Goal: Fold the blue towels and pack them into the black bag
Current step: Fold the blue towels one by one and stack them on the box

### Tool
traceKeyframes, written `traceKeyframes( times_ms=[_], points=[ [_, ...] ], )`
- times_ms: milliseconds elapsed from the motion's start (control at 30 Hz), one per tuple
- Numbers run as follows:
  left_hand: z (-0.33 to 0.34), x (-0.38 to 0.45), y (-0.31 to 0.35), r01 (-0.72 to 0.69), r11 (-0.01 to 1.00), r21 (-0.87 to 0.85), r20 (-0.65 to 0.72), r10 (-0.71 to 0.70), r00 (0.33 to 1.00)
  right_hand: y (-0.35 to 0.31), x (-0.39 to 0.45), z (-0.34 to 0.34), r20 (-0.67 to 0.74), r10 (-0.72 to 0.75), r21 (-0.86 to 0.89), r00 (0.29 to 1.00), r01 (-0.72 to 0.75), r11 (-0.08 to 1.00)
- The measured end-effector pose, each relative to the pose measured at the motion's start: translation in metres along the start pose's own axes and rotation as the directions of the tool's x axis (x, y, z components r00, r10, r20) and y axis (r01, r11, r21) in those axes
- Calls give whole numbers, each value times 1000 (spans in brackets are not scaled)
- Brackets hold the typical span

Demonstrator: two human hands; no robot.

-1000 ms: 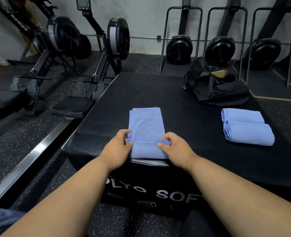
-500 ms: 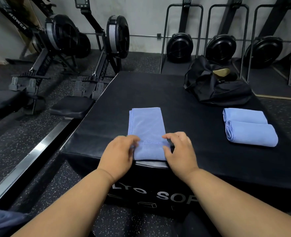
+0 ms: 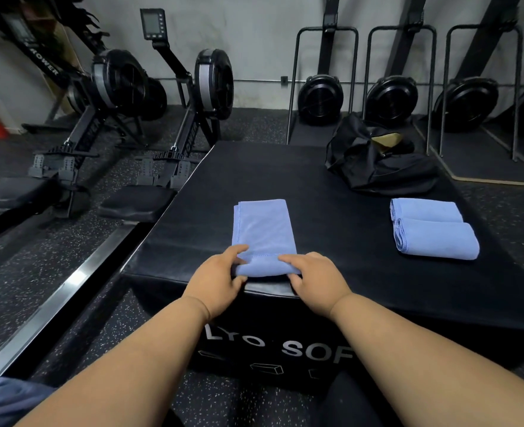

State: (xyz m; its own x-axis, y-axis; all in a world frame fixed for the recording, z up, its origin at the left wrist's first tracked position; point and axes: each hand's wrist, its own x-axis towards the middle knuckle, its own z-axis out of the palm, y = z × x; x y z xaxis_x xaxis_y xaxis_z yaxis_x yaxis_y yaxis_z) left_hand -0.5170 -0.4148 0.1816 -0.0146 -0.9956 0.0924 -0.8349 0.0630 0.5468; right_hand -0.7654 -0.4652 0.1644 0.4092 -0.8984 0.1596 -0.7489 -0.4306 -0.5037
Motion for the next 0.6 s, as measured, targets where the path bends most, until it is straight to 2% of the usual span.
traceKeyframes(
  times_ms=[67, 133, 233, 333, 467, 600],
  points=[
    [-3, -6, 1, 30, 999, -17, -9, -30, 1000, -1, -4, -5, 3, 57, 14, 998, -57, 998],
    [-6, -14, -1, 64, 994, -93, 20, -62, 998, -2, -10, -11, 46, 85, 101, 995, -89, 991],
    [-10, -25, -1, 111, 941, -320, 30, -107, 994, -6, -17, -18, 93, 137, 332, 986, -160, 930],
    [-13, -23, 3, 152, 863, -481, 14, -165, 986, -10, -12, -24, 31, 207, 441, 978, -199, 875],
    [-5, -8, 1, 235, 857, -459, 47, -240, 970, -12, -5, -23, 45, 255, 493, 966, -243, 835],
    [5, 0, 2, 323, 850, -416, 73, -322, 944, -3, 0, -7, 62, 322, 459, 945, -314, 831]
  ],
)
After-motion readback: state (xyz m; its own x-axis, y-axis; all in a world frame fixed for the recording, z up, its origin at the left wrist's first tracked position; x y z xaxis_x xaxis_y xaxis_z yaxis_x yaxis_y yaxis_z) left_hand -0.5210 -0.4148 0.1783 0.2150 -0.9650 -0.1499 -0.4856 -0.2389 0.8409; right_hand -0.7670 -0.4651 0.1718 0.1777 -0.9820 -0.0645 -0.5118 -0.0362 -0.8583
